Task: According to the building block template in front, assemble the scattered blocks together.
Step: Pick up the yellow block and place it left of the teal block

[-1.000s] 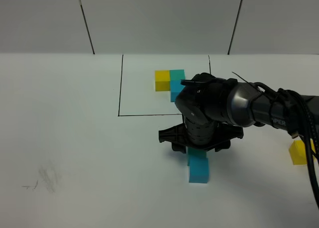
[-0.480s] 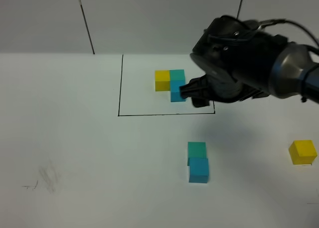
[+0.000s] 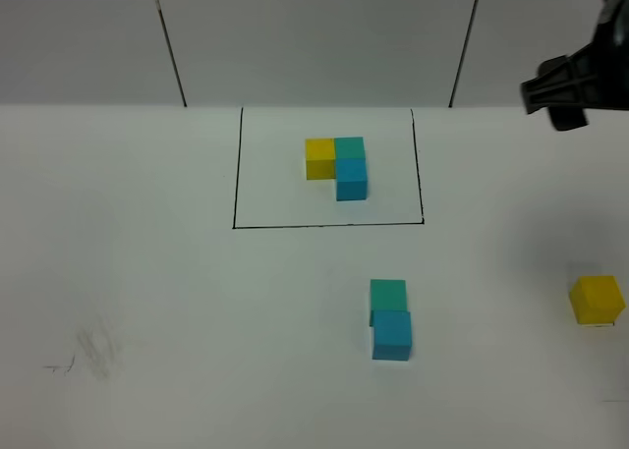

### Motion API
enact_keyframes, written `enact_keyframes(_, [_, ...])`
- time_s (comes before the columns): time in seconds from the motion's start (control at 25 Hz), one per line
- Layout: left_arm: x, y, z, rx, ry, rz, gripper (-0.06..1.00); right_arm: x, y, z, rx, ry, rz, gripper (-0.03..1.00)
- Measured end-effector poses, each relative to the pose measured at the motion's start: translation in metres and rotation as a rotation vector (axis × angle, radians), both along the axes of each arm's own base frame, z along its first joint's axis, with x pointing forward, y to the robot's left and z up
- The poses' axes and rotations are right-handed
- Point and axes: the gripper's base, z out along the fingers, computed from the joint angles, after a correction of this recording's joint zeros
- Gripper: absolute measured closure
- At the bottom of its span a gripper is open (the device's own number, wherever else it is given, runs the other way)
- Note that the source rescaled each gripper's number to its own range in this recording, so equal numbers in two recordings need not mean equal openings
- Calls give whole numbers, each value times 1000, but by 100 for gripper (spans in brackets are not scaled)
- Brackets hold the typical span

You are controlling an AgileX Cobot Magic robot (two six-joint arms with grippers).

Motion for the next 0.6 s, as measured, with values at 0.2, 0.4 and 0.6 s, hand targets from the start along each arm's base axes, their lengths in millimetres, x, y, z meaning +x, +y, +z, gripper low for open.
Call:
enact_keyframes(0.2, [0, 0, 0, 0, 0, 0, 14, -26, -36, 29, 118, -13, 28, 51])
enact_keyframes(0.4, [0, 0, 0, 0, 0, 0, 14, -66, -62, 46, 193, -36, 92, 60])
enact_keyframes(0.6, [0, 0, 0, 0, 0, 0, 14, -98, -95, 35, 189, -33, -21, 62])
